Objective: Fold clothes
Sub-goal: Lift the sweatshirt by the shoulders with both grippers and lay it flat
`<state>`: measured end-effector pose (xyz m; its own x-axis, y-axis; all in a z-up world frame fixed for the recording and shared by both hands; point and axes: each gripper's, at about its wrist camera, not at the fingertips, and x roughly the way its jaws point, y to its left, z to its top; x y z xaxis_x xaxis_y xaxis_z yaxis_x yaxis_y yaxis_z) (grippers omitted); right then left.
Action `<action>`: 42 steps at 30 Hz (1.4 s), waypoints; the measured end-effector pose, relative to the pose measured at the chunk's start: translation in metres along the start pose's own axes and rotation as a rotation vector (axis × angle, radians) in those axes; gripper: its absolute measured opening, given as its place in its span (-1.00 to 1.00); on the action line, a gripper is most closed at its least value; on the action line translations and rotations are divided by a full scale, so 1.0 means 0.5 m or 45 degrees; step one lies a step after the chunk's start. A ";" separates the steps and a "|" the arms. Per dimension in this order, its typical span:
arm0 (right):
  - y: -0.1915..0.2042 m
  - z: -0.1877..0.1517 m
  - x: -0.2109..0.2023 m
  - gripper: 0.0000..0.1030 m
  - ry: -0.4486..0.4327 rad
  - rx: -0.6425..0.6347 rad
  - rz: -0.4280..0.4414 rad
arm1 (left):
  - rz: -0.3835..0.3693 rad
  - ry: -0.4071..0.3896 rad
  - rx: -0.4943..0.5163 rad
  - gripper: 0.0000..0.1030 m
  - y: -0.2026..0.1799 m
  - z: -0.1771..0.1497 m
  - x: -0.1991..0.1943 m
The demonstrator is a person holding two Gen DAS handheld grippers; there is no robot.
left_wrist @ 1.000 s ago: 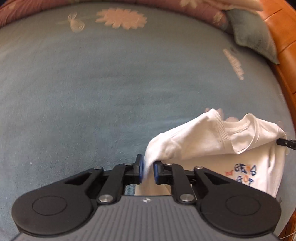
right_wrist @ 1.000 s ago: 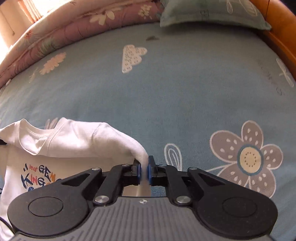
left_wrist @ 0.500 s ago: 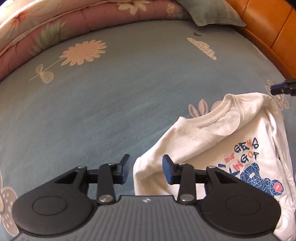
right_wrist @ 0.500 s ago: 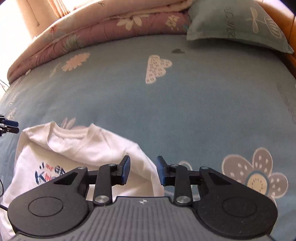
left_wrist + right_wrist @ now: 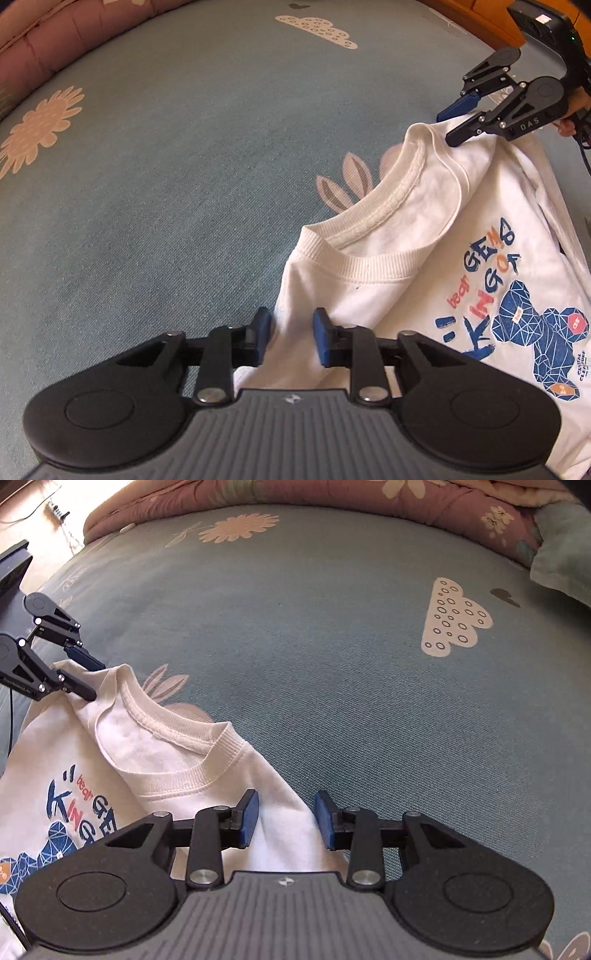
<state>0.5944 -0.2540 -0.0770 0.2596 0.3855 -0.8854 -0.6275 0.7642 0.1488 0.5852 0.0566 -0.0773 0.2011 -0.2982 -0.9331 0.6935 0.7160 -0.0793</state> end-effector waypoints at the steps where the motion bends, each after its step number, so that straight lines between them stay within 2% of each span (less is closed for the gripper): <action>1: 0.007 0.002 0.000 -0.86 0.014 -0.035 0.004 | 0.011 -0.011 0.004 -0.93 -0.003 -0.002 -0.002; 4: 0.019 0.012 -0.002 -0.87 0.015 -0.086 -0.025 | 0.065 -0.116 -0.081 -0.98 0.014 0.004 -0.024; 7: 0.002 0.041 -0.009 -0.87 -0.074 -0.032 -0.116 | 0.089 -0.210 -0.207 -0.97 0.048 0.024 -0.039; 8: -0.007 0.051 -0.006 -0.86 -0.090 0.004 -0.136 | 0.101 -0.225 -0.245 -0.96 0.060 0.032 -0.037; 10: -0.024 0.072 0.001 -0.85 -0.122 0.076 -0.177 | 0.107 -0.190 -0.285 -0.89 0.069 0.040 -0.024; 11: -0.023 0.072 0.001 -0.73 -0.122 0.098 -0.189 | 0.123 -0.188 -0.285 -0.87 0.066 0.040 -0.023; 14: 0.005 0.057 -0.026 -0.68 -0.164 0.117 -0.238 | 0.203 -0.247 -0.230 -0.86 0.031 0.020 -0.060; 17: 0.050 0.027 -0.063 -0.58 -0.214 0.096 -0.215 | 0.159 -0.328 -0.161 -0.83 -0.017 0.001 -0.104; 18: 0.066 0.017 -0.072 -0.54 -0.227 0.088 -0.195 | 0.120 -0.304 -0.150 -0.81 -0.030 -0.002 -0.095; 20: 0.087 0.003 -0.047 -0.49 -0.176 0.075 -0.172 | 0.042 -0.239 -0.127 -0.71 -0.056 -0.009 -0.070; 23: 0.094 -0.010 0.010 -0.49 -0.101 0.112 -0.179 | 0.093 -0.144 -0.143 -0.69 -0.061 -0.010 -0.005; 25: 0.075 -0.011 0.026 -0.49 -0.153 0.162 -0.182 | 0.131 -0.157 -0.236 -0.68 -0.038 -0.011 0.022; 28: 0.049 0.004 0.031 -0.48 -0.182 0.273 -0.202 | 0.114 -0.180 -0.410 -0.73 -0.003 0.002 0.025; 31: 0.054 0.004 0.021 -0.40 -0.175 0.316 -0.208 | 0.140 -0.171 -0.401 -0.74 -0.019 0.006 0.011; 33: 0.072 -0.006 0.004 -0.17 -0.170 0.311 -0.202 | 0.120 -0.177 -0.393 -0.66 -0.039 -0.009 -0.010; 34: 0.081 -0.011 -0.005 -0.11 -0.168 0.308 -0.199 | 0.109 -0.181 -0.391 -0.57 -0.050 -0.017 -0.021; 36: 0.103 -0.032 -0.029 0.20 -0.178 0.312 -0.182 | 0.100 -0.189 -0.387 -0.31 -0.072 -0.038 -0.043; 38: 0.131 -0.062 -0.054 0.32 -0.182 0.307 -0.196 | 0.112 -0.191 -0.386 -0.05 -0.100 -0.063 -0.063; 42: 0.193 -0.130 -0.098 0.44 -0.161 0.324 -0.275 | 0.132 -0.174 -0.393 0.20 -0.160 -0.109 -0.092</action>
<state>0.4734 -0.2328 -0.0477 0.4653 0.2499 -0.8491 -0.3496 0.9332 0.0831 0.4827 0.0472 -0.0468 0.3647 -0.2802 -0.8880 0.4267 0.8979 -0.1082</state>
